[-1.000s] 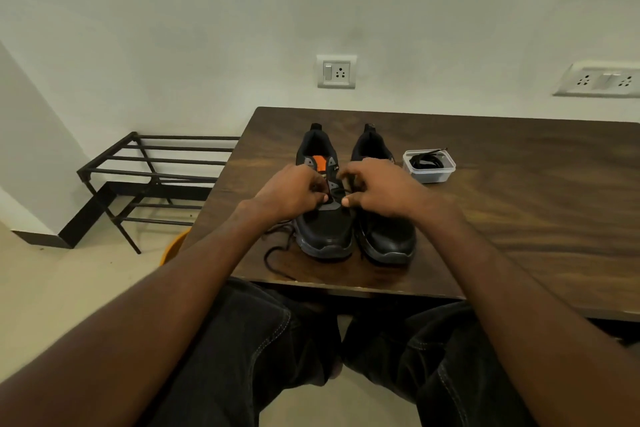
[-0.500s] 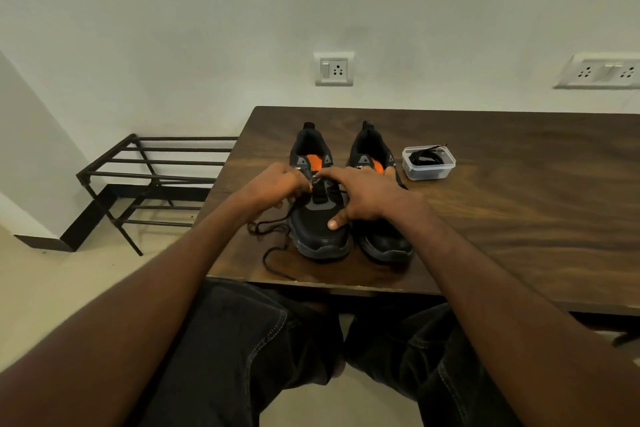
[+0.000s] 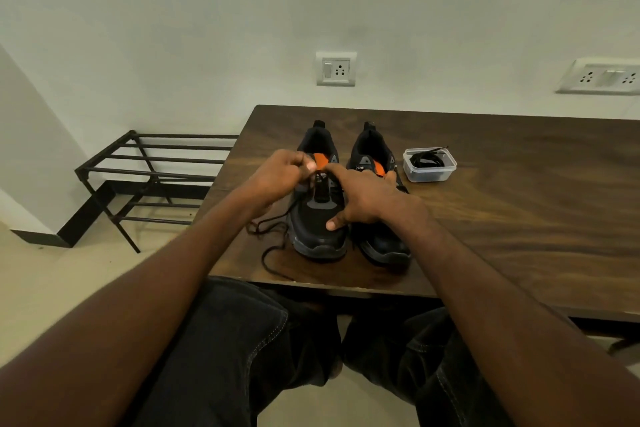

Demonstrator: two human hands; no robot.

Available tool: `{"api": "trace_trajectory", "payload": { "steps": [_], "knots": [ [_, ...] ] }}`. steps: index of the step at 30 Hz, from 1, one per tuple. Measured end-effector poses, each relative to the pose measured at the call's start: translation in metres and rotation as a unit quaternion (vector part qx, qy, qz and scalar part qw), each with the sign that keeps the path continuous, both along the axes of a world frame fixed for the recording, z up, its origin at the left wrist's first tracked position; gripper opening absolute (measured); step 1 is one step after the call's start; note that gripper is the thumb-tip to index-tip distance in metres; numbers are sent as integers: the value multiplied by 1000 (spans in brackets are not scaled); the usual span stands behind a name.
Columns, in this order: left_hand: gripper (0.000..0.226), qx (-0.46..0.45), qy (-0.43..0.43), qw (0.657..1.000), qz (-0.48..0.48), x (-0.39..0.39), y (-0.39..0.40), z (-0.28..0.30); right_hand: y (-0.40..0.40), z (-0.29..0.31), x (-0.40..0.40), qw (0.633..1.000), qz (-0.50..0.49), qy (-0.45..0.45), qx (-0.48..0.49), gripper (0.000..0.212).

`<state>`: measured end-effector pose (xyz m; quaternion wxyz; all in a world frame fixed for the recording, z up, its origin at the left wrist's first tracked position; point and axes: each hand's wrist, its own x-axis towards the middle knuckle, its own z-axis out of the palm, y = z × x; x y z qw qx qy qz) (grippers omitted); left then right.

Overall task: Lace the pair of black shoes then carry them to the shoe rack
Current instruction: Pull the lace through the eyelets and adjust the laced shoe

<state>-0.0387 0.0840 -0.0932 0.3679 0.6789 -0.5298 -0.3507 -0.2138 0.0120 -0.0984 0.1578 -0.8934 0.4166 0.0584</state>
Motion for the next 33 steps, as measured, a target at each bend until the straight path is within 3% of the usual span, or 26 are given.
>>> {"api": "trace_trajectory", "payload": {
  "steps": [2,4,6,9,11,13,16,19,21,24,29,31,33],
  "knots": [
    [23,5,49,999,-12,8,5,0,-1,0,1,1000,-4,-1,3,115],
    [17,-17,11,999,-31,4,5,-2,-1,0,2,1000,0,4,0,116],
    [4,-42,-64,997,-33,-2,0,-5,0,1,4,1000,7,10,-4,118],
    [15,-28,-241,969,-42,-10,-9,-14,0,1,5,1000,4,14,-3,119],
    [18,-29,-302,952,-41,-12,-12,-16,-1,1,4,1000,1,13,1,119],
    [16,-58,-245,968,-20,-12,-11,-12,-1,0,4,1000,0,10,4,118],
    [12,-131,-25,991,13,-7,-9,-2,-4,2,1,1000,-13,7,14,114],
    [11,-91,135,987,-12,-5,-7,-2,-7,1,-3,1000,-17,7,22,112],
    [3,-69,73,995,4,-5,-9,-8,-6,0,-2,1000,-6,12,11,118],
    [18,-80,-73,994,5,-6,-14,-16,-5,-2,1,1000,10,14,3,122],
    [12,-48,-323,944,-53,-2,-16,-21,-4,-7,7,999,25,-6,-27,108],
    [19,-50,-357,932,-39,-2,-16,-21,-1,-12,13,998,16,-13,-65,104],
    [20,-57,-312,948,-17,-4,-15,-18,2,-14,16,997,7,-12,-72,108]
  ]
}}
